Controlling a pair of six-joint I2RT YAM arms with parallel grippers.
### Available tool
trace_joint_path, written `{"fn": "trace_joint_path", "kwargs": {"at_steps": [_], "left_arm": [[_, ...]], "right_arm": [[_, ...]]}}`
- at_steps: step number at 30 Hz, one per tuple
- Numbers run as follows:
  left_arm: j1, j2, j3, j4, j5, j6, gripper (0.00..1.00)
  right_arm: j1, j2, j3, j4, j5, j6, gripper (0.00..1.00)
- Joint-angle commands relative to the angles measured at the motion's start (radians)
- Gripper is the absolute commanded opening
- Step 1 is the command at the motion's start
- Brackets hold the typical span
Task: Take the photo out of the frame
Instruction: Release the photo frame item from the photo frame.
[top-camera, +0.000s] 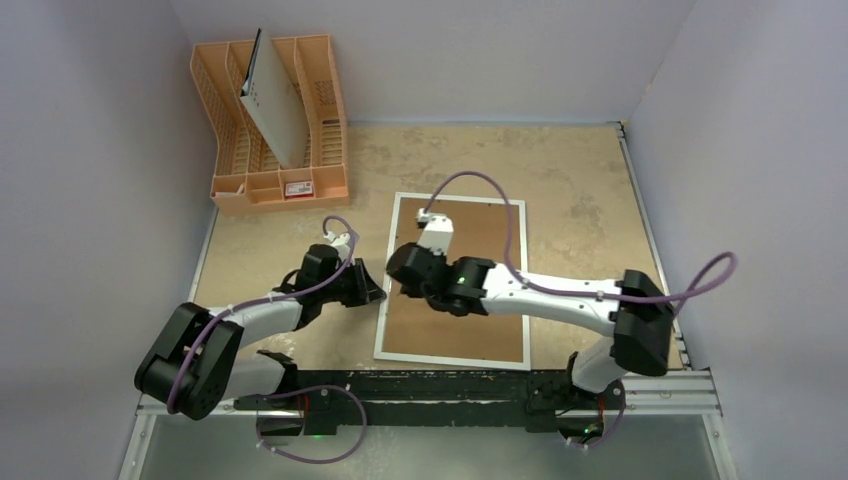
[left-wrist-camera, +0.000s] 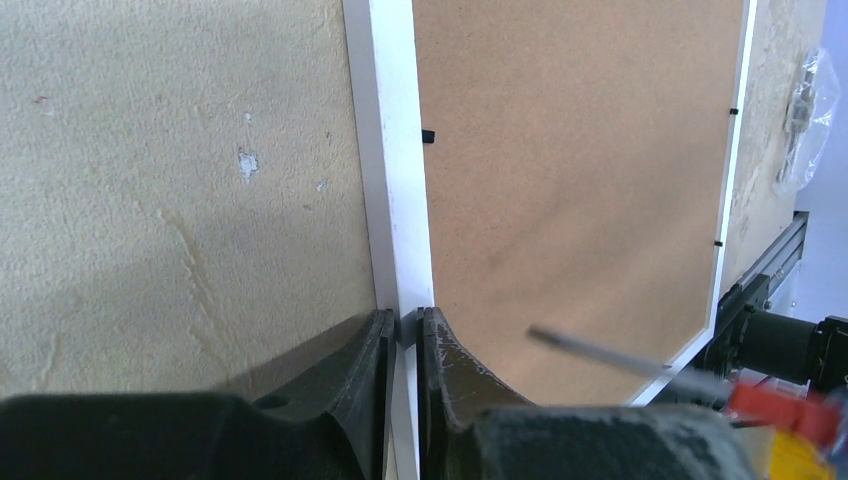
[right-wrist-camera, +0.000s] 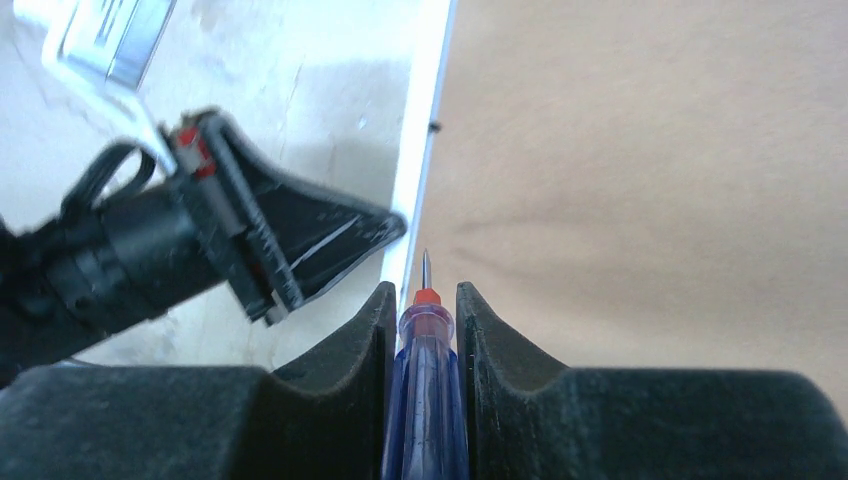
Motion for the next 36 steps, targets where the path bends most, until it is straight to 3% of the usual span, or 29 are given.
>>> {"fn": "trace_joint_path", "kwargs": {"at_steps": [1,7,12,16,22,36], "left_arm": [[-0.012,-0.02,-0.012,-0.051,0.019,0.023,0.0],[-0.014,-0.029,-0.016,-0.06,0.032,0.024,0.0],[-0.014,-0.028,-0.016,-0.045,0.048,0.029,0.0],[-0.014,-0.022,0.009,-0.038,0.062,0.044,0.22],[-0.014,0.011,0.051,-0.042,0.086,0.07,0.29],[-0.014,0.03,0.056,-0.063,0.067,0.09,0.29]], "right_arm": [[-0.096,-0.159,-0.161,0.193,-0.081,0.01,0.0],[-0.274,-0.276,-0.386,0.502,-0.252,-0.056,0.0],[-0.385,-0.277,-0.513,0.778,-0.443,-0.08,0.0],[-0.427,-0.213,-0.533,0.891,-0.536,-0.07,0.0],[-0.45,-0.141,-0.564,0.983,-0.573,-0.049,0.0],[-0.453,-0.135,-0.661,1.047,-0.536,-0.055,0.0]]}}
